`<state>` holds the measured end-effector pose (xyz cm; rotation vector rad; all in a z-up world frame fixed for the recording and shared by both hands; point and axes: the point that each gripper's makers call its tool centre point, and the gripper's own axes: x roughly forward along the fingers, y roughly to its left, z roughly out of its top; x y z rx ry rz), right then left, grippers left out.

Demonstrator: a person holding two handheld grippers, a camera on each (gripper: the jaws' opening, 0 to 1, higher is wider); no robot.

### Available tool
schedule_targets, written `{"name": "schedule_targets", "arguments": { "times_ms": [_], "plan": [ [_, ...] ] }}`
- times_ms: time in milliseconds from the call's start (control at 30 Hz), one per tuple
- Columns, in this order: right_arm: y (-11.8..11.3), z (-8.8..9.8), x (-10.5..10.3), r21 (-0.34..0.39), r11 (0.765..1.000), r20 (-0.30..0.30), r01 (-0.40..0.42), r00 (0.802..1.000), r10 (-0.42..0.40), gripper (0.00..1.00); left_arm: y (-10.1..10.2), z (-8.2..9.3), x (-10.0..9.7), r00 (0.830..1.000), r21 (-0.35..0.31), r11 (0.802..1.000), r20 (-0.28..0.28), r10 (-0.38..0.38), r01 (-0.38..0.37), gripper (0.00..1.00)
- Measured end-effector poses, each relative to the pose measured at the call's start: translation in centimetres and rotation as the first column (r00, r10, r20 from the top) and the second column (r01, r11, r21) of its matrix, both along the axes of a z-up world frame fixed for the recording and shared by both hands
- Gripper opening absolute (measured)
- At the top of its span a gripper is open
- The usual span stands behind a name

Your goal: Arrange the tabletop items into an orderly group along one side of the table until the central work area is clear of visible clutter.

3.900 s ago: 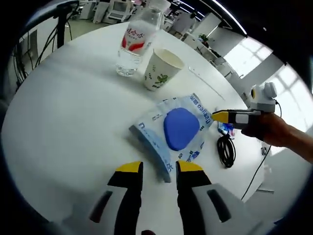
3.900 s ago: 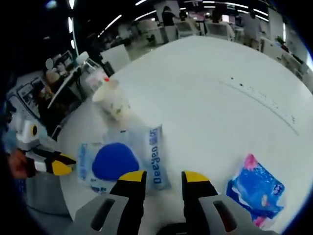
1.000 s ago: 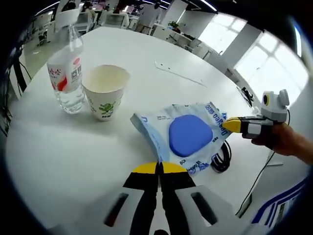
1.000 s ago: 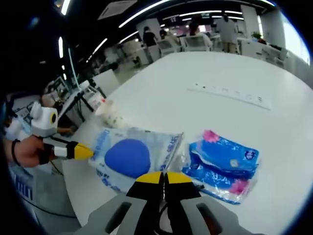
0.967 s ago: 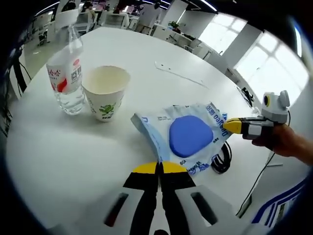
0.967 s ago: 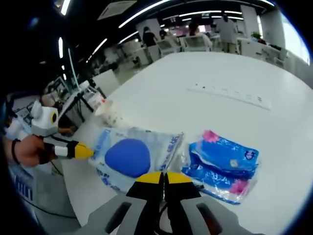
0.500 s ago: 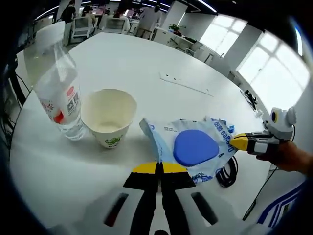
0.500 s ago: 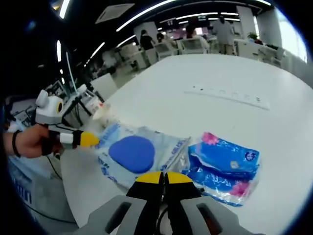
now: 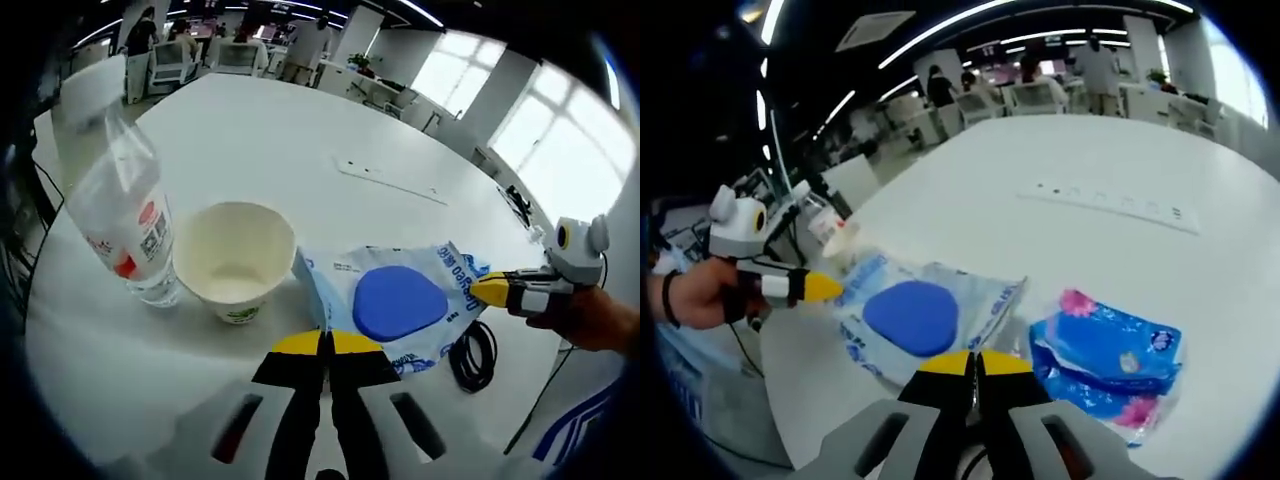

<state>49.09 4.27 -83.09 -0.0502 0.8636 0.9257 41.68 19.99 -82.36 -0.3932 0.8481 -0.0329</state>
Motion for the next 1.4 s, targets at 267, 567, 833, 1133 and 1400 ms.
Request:
{"name": "schedule_targets", "arguments": {
  "times_ms": [267,567,833,1133,1400],
  "plan": [
    [0.1,-1.4,0.4,-0.001,1.0,-0.021,0.017,1.0,-0.017,0.0,0.3,-0.8,0.4,1.0,0.017,1.0,-0.003,0.004,-0.004,0.0],
    [-0.2,-3.0,0.8,-0.017,0.999,-0.041,0.032,0.999,-0.033,0.0,0.6,-1.2,0.7,1.0,0.017,1.0,0.002,0.024,-0.024,0.0],
    [0.0,-3.5,1.2,-0.028,0.999,-0.051,0.041,0.998,-0.042,0.0,0.7,-2.5,1.0,0.999,0.01,0.999,-0.008,0.052,-0.052,0.0],
    [-0.2,-3.8,1.4,-0.017,0.998,-0.062,0.059,0.996,-0.06,0.0,0.8,-3.0,0.9,0.999,0.029,0.999,-0.012,0.046,-0.046,0.0],
    [-0.2,-4.0,1.0,-0.012,0.997,-0.076,0.079,0.994,-0.08,0.0,1.1,-3.1,1.2,0.997,0.023,0.997,-0.005,0.072,-0.072,0.0]
  ]
}}
